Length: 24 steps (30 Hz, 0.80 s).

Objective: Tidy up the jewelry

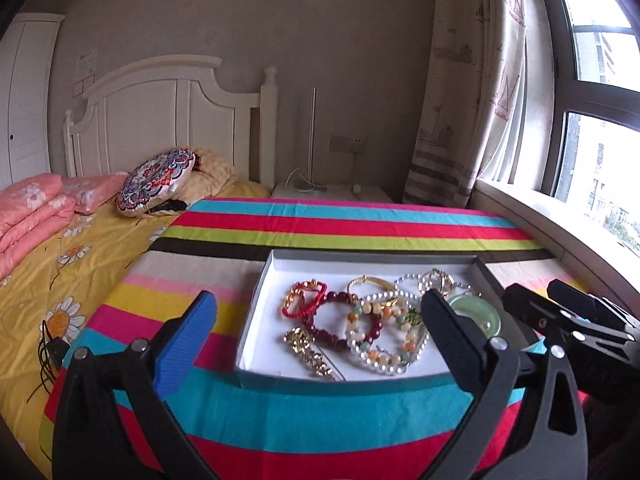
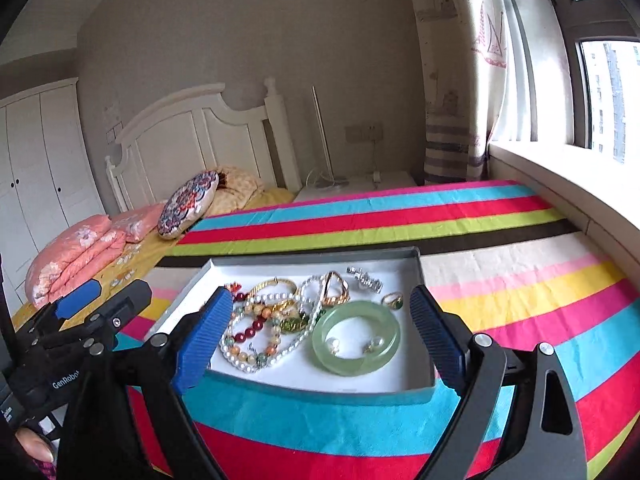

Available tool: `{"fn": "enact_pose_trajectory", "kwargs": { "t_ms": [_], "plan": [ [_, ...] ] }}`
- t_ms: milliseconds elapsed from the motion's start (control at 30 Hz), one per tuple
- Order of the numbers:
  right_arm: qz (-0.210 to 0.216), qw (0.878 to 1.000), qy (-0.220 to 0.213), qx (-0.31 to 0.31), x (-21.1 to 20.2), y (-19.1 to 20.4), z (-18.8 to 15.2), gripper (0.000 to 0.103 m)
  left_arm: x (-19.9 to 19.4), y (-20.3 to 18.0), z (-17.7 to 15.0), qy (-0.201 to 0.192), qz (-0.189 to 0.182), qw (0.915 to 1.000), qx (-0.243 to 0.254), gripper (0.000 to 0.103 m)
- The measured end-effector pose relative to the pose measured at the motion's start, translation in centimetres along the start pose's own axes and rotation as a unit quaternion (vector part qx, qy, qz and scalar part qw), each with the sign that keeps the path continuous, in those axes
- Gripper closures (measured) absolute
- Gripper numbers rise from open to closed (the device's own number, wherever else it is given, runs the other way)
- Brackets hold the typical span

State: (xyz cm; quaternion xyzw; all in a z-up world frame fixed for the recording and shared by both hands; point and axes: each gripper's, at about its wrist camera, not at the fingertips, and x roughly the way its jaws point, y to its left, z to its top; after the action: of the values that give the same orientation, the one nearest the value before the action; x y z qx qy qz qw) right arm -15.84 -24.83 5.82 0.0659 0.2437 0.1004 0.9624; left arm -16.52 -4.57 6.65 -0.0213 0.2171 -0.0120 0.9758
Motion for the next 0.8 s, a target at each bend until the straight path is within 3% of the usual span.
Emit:
{"fn": "enact_pose_trajectory", "kwargs": {
  "t_ms": [200, 333, 600, 800],
  "plan": [
    [-0.034, 0.999, 0.020, 0.008, 1.2, 0.1, -1.7, 0.016, 1.3, 0.4, -2.0, 0.014, 0.007, 0.9998, -0.013, 0.002],
    [-0.053, 0.998, 0.020, 0.007, 1.2, -0.3, -1.8, 0.016, 2.0, 0.4, -2.4, 0.025, 0.031, 0.9992, -0.009, 0.002],
    [-0.090, 0.994, 0.024, -0.049, 0.9, -0.1, -2.5, 0.016, 2.9, 0.2, -2.7, 0.041, 0.034, 0.9986, 0.000, 0.002],
    [-0.055, 0.997, 0.045, -0.032, 1.4, -1.3, -2.7, 0.016, 2.8, -0.1, -2.9, 0.038, 0.038, 0.9985, 0.009, 0.002]
  ]
}}
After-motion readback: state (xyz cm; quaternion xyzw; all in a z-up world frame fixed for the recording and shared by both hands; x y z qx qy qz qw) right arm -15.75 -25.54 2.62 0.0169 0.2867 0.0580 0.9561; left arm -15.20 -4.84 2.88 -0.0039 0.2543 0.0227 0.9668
